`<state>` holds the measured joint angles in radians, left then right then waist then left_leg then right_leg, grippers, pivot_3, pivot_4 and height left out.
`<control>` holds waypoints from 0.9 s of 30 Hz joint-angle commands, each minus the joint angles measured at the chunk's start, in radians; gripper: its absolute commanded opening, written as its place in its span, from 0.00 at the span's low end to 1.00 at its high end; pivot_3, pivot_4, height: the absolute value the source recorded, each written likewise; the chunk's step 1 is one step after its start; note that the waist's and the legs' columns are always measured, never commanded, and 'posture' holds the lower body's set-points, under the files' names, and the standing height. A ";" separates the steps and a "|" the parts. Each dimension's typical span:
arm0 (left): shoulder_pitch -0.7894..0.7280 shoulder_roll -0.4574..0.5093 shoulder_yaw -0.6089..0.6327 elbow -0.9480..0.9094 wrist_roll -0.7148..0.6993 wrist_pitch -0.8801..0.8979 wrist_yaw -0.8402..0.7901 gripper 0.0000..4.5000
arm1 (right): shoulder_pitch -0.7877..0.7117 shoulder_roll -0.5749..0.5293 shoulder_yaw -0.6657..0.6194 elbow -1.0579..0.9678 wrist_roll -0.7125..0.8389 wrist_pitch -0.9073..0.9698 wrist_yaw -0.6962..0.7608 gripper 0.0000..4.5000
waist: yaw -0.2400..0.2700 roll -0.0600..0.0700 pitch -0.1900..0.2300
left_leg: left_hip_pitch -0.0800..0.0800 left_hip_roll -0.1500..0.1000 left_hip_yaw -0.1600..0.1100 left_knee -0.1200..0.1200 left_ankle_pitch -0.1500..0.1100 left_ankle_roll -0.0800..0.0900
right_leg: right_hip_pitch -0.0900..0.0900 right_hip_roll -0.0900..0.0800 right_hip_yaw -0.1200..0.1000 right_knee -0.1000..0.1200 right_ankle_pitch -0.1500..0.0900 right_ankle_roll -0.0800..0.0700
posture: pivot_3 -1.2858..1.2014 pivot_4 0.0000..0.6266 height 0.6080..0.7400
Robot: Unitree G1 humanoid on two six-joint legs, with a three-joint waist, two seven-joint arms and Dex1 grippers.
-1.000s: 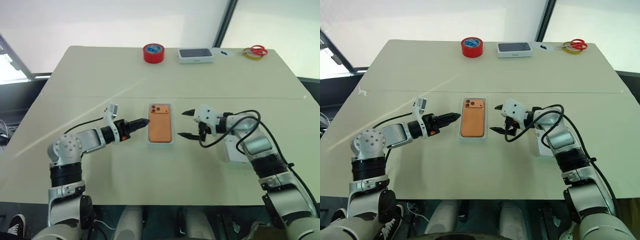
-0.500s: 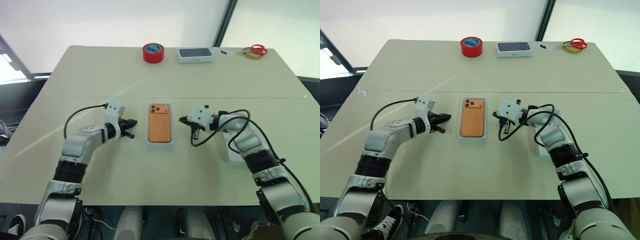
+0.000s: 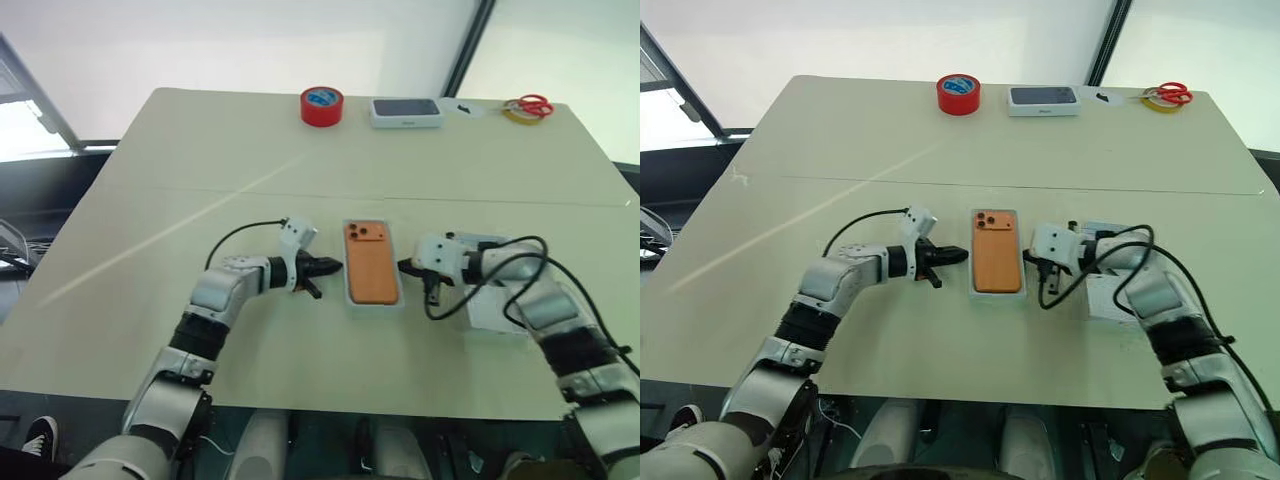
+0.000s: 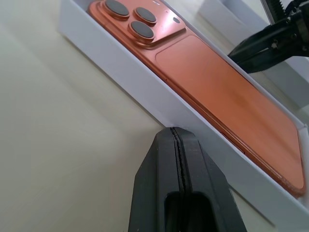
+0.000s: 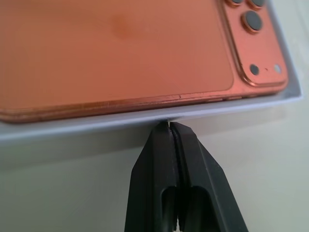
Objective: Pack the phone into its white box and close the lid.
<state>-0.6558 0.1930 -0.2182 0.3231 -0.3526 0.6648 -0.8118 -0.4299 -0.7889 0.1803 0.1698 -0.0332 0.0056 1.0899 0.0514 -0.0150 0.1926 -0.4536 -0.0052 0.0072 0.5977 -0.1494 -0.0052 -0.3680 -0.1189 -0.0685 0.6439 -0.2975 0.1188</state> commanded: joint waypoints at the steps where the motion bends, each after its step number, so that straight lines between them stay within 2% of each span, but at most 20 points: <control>1: -0.056 -0.079 -0.044 0.036 0.016 -0.060 -0.046 0.00 | 0.057 -0.034 -0.015 -0.083 0.022 0.024 0.029 0.01 | -0.003 0.000 0.000 | 0.000 0.000 0.000 0.000 0.000 0.000 | 0.000 0.000 0.000 0.000 0.000 0.000 | 0.52 0.24 1.00; 8: -0.075 -0.178 -0.070 0.102 0.065 -0.100 -0.086 0.00 | 0.145 -0.119 -0.102 -0.109 0.023 0.018 0.010 0.01 | -0.005 0.000 0.000 | -0.001 0.000 0.000 0.000 0.000 0.001 | 0.000 0.000 0.000 -0.002 0.000 0.000 | 0.52 0.24 1.00; 17: -0.072 -0.225 -0.071 0.153 0.140 -0.161 -0.051 0.00 | 0.190 -0.132 -0.134 -0.095 0.023 0.004 -0.012 0.01 | -0.006 0.000 0.000 | -0.001 0.000 -0.001 0.002 -0.001 0.001 | 0.002 0.000 0.000 -0.004 0.000 0.000 | 0.52 0.24 1.00; 22: -0.062 -0.189 -0.051 0.122 0.135 -0.150 -0.085 0.00 | 0.204 -0.147 -0.143 -0.062 0.004 -0.035 -0.027 0.01 | -0.007 0.000 0.000 | -0.001 0.000 -0.001 0.003 -0.001 0.002 | 0.003 0.000 -0.001 -0.005 0.000 0.000 | 0.52 0.24 1.00; 27: -0.039 -0.100 0.006 0.039 0.094 -0.082 -0.107 0.00 | 0.212 -0.164 -0.163 -0.044 -0.002 -0.041 -0.038 0.01 | -0.013 0.000 0.000 | -0.001 0.001 -0.001 0.002 -0.001 0.002 | 0.003 0.000 -0.001 -0.005 0.000 0.000 | 0.52 0.24 1.00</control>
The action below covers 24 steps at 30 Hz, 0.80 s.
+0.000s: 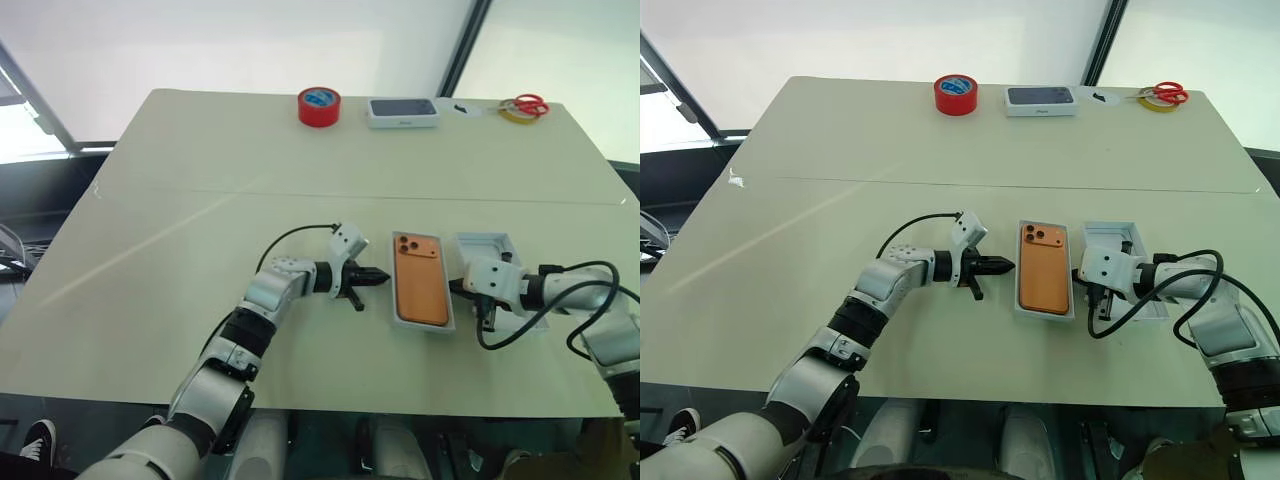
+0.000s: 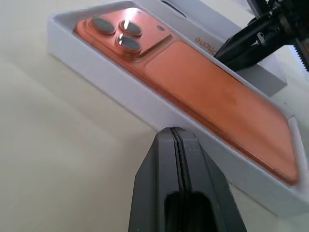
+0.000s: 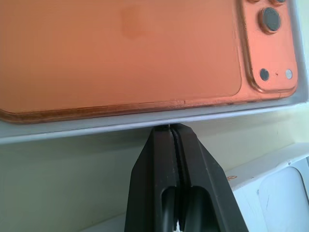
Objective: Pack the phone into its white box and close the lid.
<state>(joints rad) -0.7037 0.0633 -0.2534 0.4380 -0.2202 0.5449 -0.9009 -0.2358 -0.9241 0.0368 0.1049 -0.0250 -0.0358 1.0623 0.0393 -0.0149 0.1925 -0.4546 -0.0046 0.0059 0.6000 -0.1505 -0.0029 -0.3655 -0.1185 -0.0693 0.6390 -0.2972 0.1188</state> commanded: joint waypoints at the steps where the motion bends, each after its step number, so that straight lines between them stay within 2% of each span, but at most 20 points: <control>1: 0.020 0.063 0.052 -0.116 -0.042 0.034 -0.023 0.00 | 0.029 -0.033 -0.032 0.020 -0.005 -0.005 -0.017 0.01 | 0.000 0.000 0.000 | 0.000 0.000 0.000 0.000 0.000 0.000 | 0.000 0.000 0.000 0.000 0.000 0.000 | 0.52 0.24 1.00; 4: 0.046 0.125 0.106 -0.207 -0.083 0.067 -0.021 0.00 | 0.059 -0.046 -0.060 0.021 -0.005 -0.032 -0.041 0.01 | 0.002 0.000 0.000 | 0.000 0.000 0.000 0.000 0.000 0.000 | 0.000 0.000 0.000 0.001 0.000 0.000 | 0.52 0.24 1.00; 6: 0.066 0.163 0.117 -0.244 -0.076 0.025 -0.022 0.00 | 0.069 -0.041 -0.085 0.009 0.018 -0.023 -0.058 0.01 | 0.002 0.000 0.000 | 0.000 0.000 0.000 0.000 0.000 0.000 | 0.000 0.000 0.000 0.001 0.000 0.000 | 0.52 0.24 1.00; 8: 0.095 0.218 0.148 -0.278 -0.085 -0.006 -0.045 0.12 | 0.071 -0.035 -0.129 -0.043 0.111 0.103 -0.030 0.00 | 0.001 0.000 0.000 | 0.000 0.000 0.000 0.001 0.000 0.000 | 0.001 0.000 0.000 0.000 0.000 0.000 | 0.52 0.24 1.00; 9: 0.108 0.240 0.163 -0.296 -0.100 -0.016 -0.067 0.19 | 0.071 -0.033 -0.145 -0.072 0.147 0.159 -0.025 0.06 | 0.000 0.000 0.000 | 0.000 0.000 0.000 0.001 0.000 0.000 | 0.001 -0.001 0.000 -0.001 0.000 -0.001 | 0.52 0.24 1.00; 11: 0.135 0.293 0.184 -0.324 -0.106 -0.075 -0.104 0.42 | 0.077 -0.012 -0.179 -0.142 0.199 0.244 -0.053 0.20 | -0.001 0.001 0.000 | 0.000 0.000 0.000 0.000 0.000 0.000 | 0.000 -0.001 0.000 -0.001 0.000 -0.001 | 0.52 0.24 1.00; 15: 0.182 0.381 0.212 -0.361 -0.126 -0.185 -0.195 0.86 | 0.089 0.014 -0.234 -0.249 0.227 0.363 -0.140 0.64 | -0.001 0.001 0.000 | 0.000 0.002 0.000 -0.002 0.000 -0.001 | -0.002 0.000 0.000 -0.001 0.001 -0.002 | 0.52 0.24 1.00; 18: 0.224 0.436 0.253 -0.381 -0.175 -0.251 -0.282 0.86 | 0.045 0.065 -0.287 -0.295 0.237 0.576 -0.297 0.64 | -0.001 0.002 0.000 | 0.000 0.002 0.001 -0.002 -0.001 -0.002 | -0.002 -0.001 0.001 -0.002 0.000 -0.006 | 0.52 0.24 1.00; 24: 0.269 0.511 0.261 -0.368 -0.194 -0.340 -0.391 0.86 | 0.072 0.072 -0.311 -0.410 0.273 0.886 -0.386 0.64 | 0.002 0.002 -0.001 | -0.007 0.002 0.001 -0.002 0.000 -0.001 | -0.008 -0.002 0.002 -0.004 0.001 -0.008 | 0.52 0.24 1.00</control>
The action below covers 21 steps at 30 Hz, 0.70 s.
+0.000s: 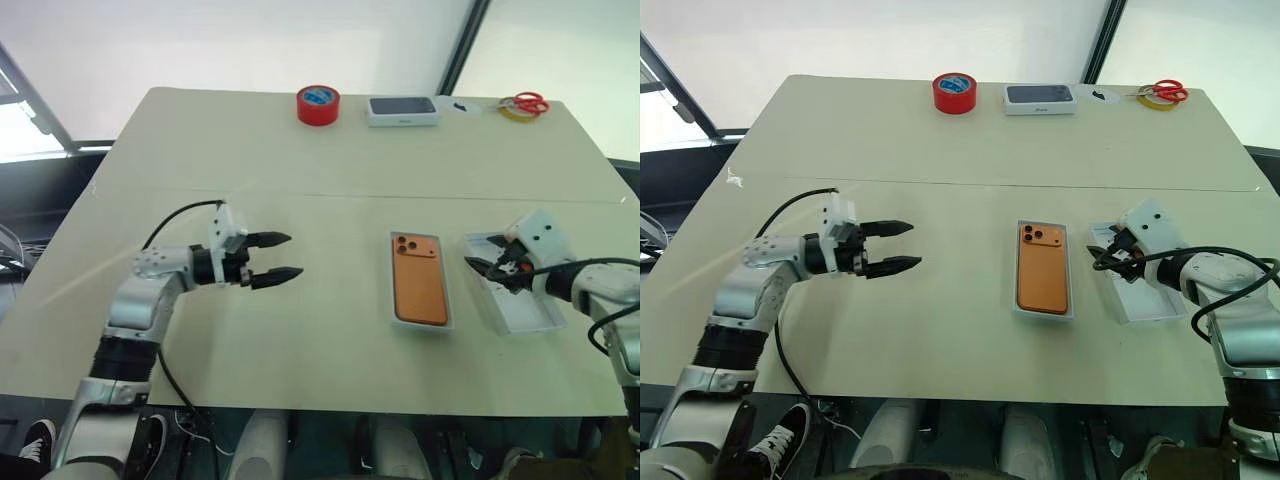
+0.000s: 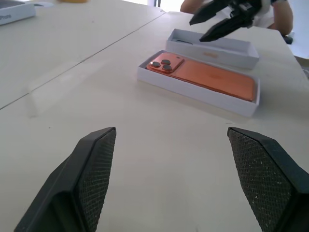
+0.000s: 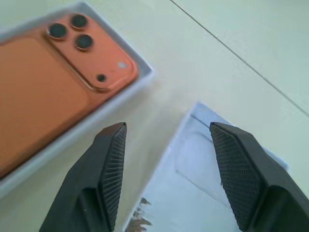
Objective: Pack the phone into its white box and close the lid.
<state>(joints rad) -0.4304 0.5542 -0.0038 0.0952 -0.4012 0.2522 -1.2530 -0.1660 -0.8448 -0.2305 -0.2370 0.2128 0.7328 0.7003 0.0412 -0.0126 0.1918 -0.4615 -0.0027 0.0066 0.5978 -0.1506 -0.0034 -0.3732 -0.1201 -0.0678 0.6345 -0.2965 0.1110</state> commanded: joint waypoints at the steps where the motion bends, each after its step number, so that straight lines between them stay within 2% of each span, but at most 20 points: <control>1: -0.005 0.034 0.013 -0.007 0.004 -0.103 -0.057 0.86 | -0.006 -0.016 -0.045 -0.097 0.054 0.205 -0.031 0.64 | -0.001 0.000 0.000 | 0.000 0.000 0.000 0.000 0.000 0.000 | 0.000 0.000 0.000 0.000 0.000 0.000 | 0.52 0.24 1.00; 5: -0.015 0.077 0.025 0.029 0.000 -0.215 -0.138 0.86 | -0.020 -0.097 -0.011 -0.224 0.136 0.500 -0.006 0.64 | -0.004 0.003 0.000 | 0.000 0.001 0.000 0.000 0.000 0.000 | -0.001 0.000 0.000 0.000 0.000 0.000 | 0.52 0.24 1.00; 8: -0.012 0.088 0.026 0.033 -0.016 -0.249 -0.165 0.86 | -0.066 -0.097 -0.035 -0.261 0.220 0.687 0.004 0.64 | -0.006 0.003 0.000 | 0.000 0.002 0.000 -0.001 0.000 0.001 | -0.001 0.001 0.000 -0.001 0.000 -0.001 | 0.52 0.24 1.00; 11: 0.009 0.092 0.016 0.022 -0.017 -0.265 -0.186 0.86 | -0.043 -0.155 0.035 -0.253 0.191 0.664 -0.017 0.64 | -0.002 0.003 0.000 | 0.000 0.002 0.001 -0.001 0.000 0.001 | -0.001 0.001 0.000 -0.001 0.001 -0.002 | 0.52 0.24 1.00; 16: 0.023 0.084 0.006 0.000 -0.021 -0.265 -0.190 0.86 | -0.138 -0.115 0.075 -0.186 0.179 0.704 -0.092 0.64 | -0.007 0.004 0.000 | 0.000 0.002 0.002 0.000 -0.001 0.002 | -0.002 0.000 0.001 -0.003 0.001 -0.002 | 0.52 0.24 1.00; 21: 0.017 0.066 -0.003 -0.006 -0.014 -0.273 -0.171 0.86 | -0.226 -0.069 0.088 -0.125 0.215 0.791 -0.108 0.64 | -0.006 0.004 0.000 | -0.001 0.002 0.004 -0.001 -0.001 0.002 | -0.002 0.001 0.002 -0.003 0.001 -0.002 | 0.52 0.24 1.00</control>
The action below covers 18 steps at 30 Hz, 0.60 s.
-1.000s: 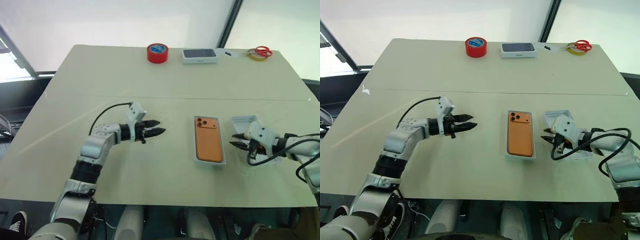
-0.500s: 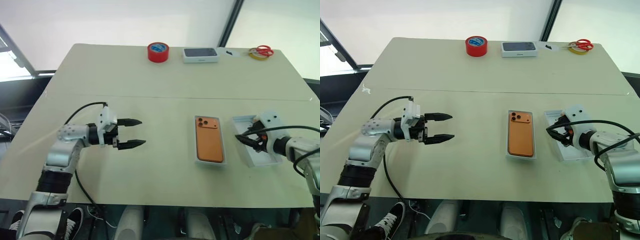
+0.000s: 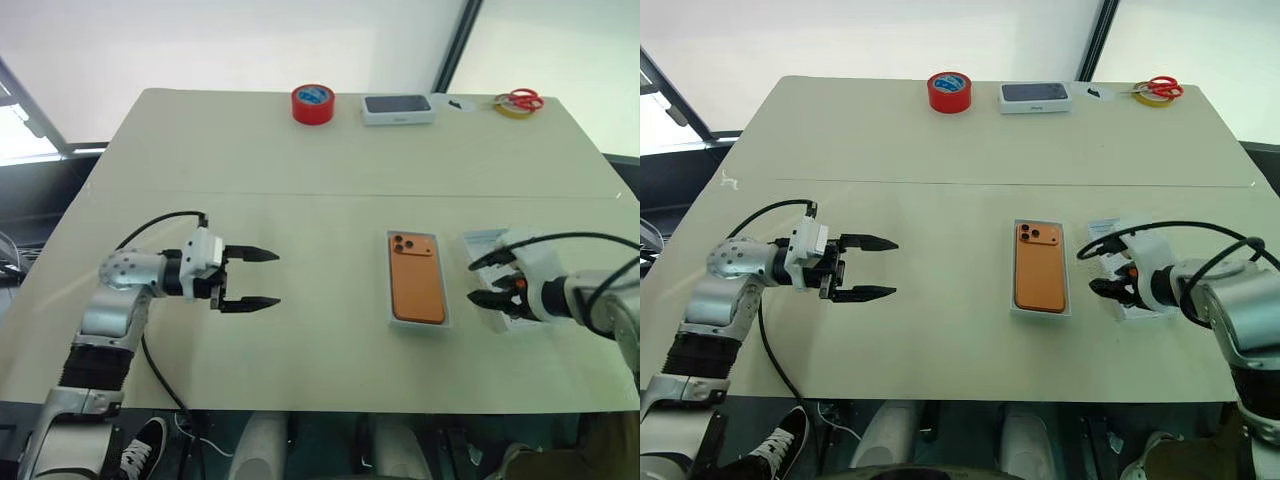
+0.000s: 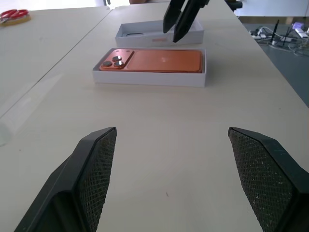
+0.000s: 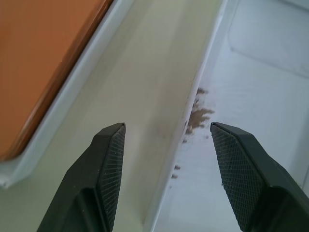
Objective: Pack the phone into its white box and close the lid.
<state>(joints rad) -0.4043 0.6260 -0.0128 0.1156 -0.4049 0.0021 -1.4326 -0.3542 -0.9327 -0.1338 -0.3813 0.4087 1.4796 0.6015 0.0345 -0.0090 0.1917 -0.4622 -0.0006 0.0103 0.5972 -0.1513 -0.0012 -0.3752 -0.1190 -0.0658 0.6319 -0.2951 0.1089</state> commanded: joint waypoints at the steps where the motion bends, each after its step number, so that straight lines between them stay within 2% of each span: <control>1: -0.011 -0.008 0.005 -0.027 -0.009 -0.023 0.015 0.86 | -0.051 0.018 0.004 0.028 0.019 0.051 -0.012 0.64 | 0.002 0.000 0.000 | 0.000 0.000 0.000 0.000 0.000 0.000 | 0.000 0.000 0.000 0.000 0.000 0.000 | 0.52 0.24 1.00; 3: -0.012 -0.011 0.005 -0.028 -0.008 -0.023 0.026 0.86 | -0.075 0.036 0.001 0.052 0.028 0.088 -0.016 0.64 | 0.002 0.000 0.000 | 0.000 0.000 0.000 0.000 0.000 0.000 | 0.000 0.001 0.000 0.000 0.001 0.001 | 0.52 0.24 1.00; 5: -0.013 -0.005 0.006 -0.028 -0.009 -0.017 0.028 0.88 | -0.067 0.008 0.033 0.045 0.026 0.070 -0.010 0.54 | 0.002 0.000 0.000 | 0.000 0.000 0.001 0.000 0.000 0.001 | 0.000 0.001 0.000 0.000 0.001 0.003 | 0.52 0.24 1.00; 6: -0.013 -0.002 0.007 -0.026 -0.008 -0.018 0.028 0.88 | -0.062 0.009 0.032 0.046 0.028 0.073 -0.010 0.46 | 0.002 0.000 0.000 | 0.000 0.000 0.002 0.000 0.000 0.001 | 0.000 0.001 0.000 0.000 0.002 0.003 | 0.52 0.24 1.00; 10: -0.014 0.003 0.010 -0.026 -0.007 -0.016 0.036 0.88 | -0.019 0.012 0.053 0.051 0.016 0.059 -0.032 0.04 | 0.001 0.000 0.000 | 0.000 0.000 0.002 0.000 0.000 0.002 | 0.000 0.001 0.000 0.000 0.002 0.003 | 0.52 0.24 1.00; 14: -0.003 -0.001 0.004 -0.047 -0.014 -0.006 0.052 0.88 | -0.015 0.021 0.079 0.065 -0.001 0.054 -0.062 0.02 | 0.001 -0.001 -0.001 | 0.001 0.000 0.003 0.001 0.000 0.002 | 0.001 0.002 0.000 0.001 0.002 0.004 | 0.52 0.24 1.00; 18: 0.002 -0.009 0.001 -0.054 -0.015 -0.007 0.064 0.88 | -0.066 0.070 0.032 0.106 -0.008 0.062 -0.095 0.02 | 0.000 -0.002 -0.002 | 0.002 0.000 0.003 0.003 0.000 0.002 | 0.001 0.001 0.001 0.001 0.002 0.002 | 0.52 0.24 1.00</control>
<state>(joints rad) -0.4035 0.6181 -0.0168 0.1008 -0.4046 -0.0054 -1.3760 -0.4051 -0.8799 -0.0841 -0.3026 0.4123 1.5376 0.5309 0.0347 -0.0112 0.1901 -0.4605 -0.0005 0.0131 0.6007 -0.1518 0.0007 -0.3743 -0.1177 -0.0651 0.6327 -0.2931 0.1102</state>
